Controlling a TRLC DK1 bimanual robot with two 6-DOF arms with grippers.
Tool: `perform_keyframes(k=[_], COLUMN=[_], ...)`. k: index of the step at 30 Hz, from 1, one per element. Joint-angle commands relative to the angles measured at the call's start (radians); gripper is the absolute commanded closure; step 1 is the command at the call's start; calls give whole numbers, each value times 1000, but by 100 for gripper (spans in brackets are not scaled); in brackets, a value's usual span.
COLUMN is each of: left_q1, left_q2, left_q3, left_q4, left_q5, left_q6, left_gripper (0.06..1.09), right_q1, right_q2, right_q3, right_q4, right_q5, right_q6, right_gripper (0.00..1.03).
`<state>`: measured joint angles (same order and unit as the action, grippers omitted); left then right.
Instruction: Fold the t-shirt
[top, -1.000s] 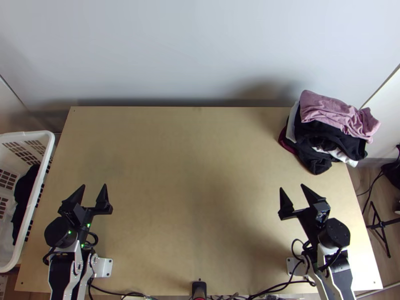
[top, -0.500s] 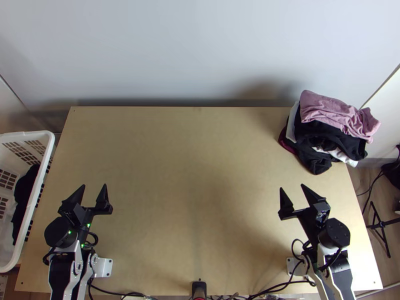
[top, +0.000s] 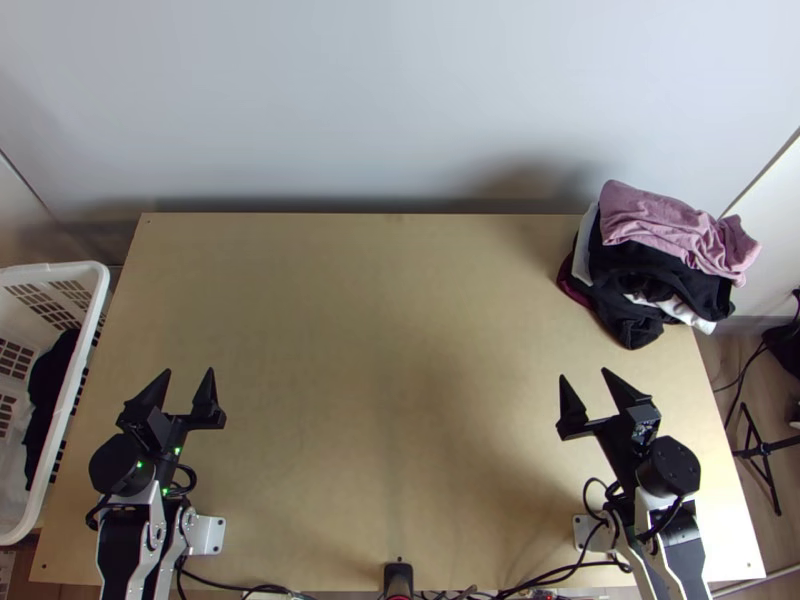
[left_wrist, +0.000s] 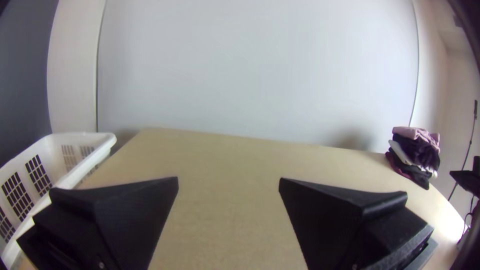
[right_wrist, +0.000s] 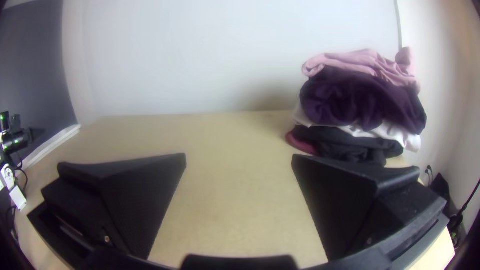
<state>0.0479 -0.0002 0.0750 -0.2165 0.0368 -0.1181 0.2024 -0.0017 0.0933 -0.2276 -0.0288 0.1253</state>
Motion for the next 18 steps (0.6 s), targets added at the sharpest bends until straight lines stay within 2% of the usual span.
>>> perform_keyframes(k=[1,18], left_q1=[-8,4], left_q2=[0,0], left_q3=[0,0], left_q4=[0,-1], left_q5=[2,0], left_q6=[0,0], left_gripper=[10,10], right_q1=[0,2], right_q2=[0,0], right_q3=[0,0], right_q4=[-1,1], right_q5=[1,1], right_q6=[-1,-1], right_gripper=[5,5])
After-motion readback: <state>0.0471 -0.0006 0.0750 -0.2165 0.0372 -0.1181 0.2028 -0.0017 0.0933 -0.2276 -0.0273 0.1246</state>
